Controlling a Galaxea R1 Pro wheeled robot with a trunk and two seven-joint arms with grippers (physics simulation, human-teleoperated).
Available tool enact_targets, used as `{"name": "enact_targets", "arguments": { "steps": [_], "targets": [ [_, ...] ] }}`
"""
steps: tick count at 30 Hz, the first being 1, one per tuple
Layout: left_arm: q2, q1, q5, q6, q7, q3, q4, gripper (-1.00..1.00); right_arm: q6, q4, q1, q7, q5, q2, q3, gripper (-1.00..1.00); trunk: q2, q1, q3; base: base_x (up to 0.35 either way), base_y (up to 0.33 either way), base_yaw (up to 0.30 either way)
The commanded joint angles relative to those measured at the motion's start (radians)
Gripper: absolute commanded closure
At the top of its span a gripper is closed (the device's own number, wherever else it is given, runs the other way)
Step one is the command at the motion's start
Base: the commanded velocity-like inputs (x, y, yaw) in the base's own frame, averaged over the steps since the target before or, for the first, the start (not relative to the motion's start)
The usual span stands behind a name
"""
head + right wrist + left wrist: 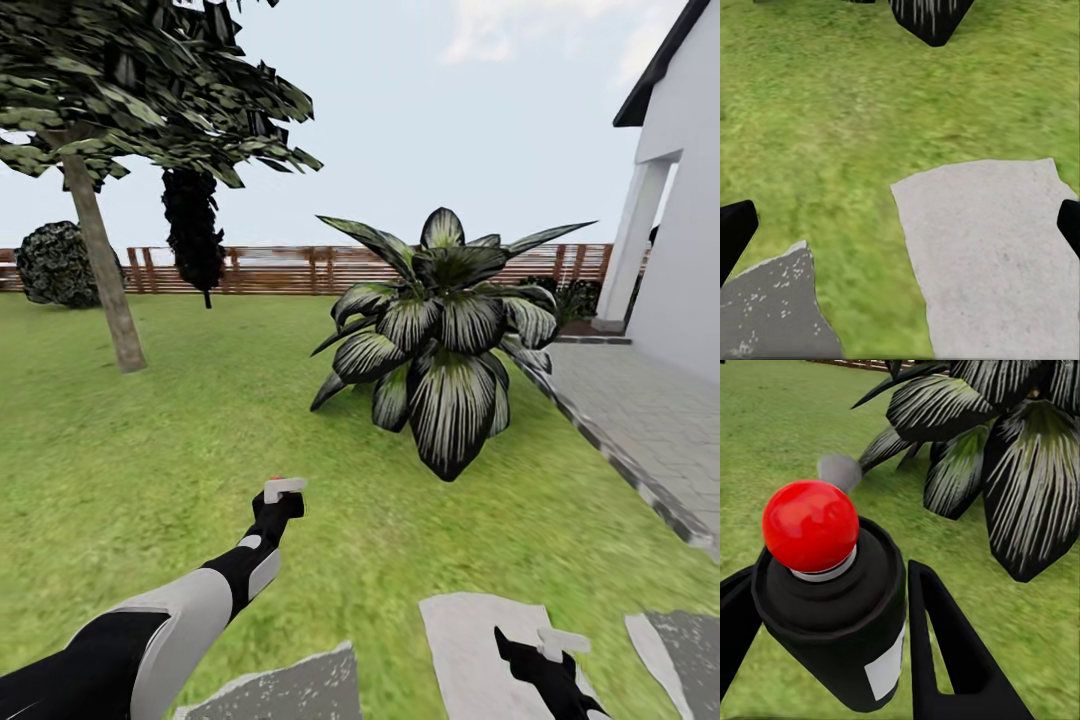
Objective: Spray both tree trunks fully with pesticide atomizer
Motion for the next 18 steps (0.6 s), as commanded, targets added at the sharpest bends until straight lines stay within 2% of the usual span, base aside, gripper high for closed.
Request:
{"name": "enact_targets", "arguments": {
  "steps": [1, 18],
  "targets": [
    [0.0, 0.0, 0.0, 0.0, 0.0, 0.0, 0.0, 1.0, 0.0, 0.002, 0.0, 0.0, 0.0, 0.0, 0.0, -1.0, 0.007, -0.004, 0.004, 0.0, 0.0, 0.299],
    [0.0, 0.0, 0.0, 0.0, 0.001, 0.0, 0.0, 1.0, 0.0, 0.008, 0.0, 0.0, 0.0, 0.001, 0.0, -1.0, 0.126, -0.069, 0.065, 0.0, 0.0, 0.299]
  ]
}}
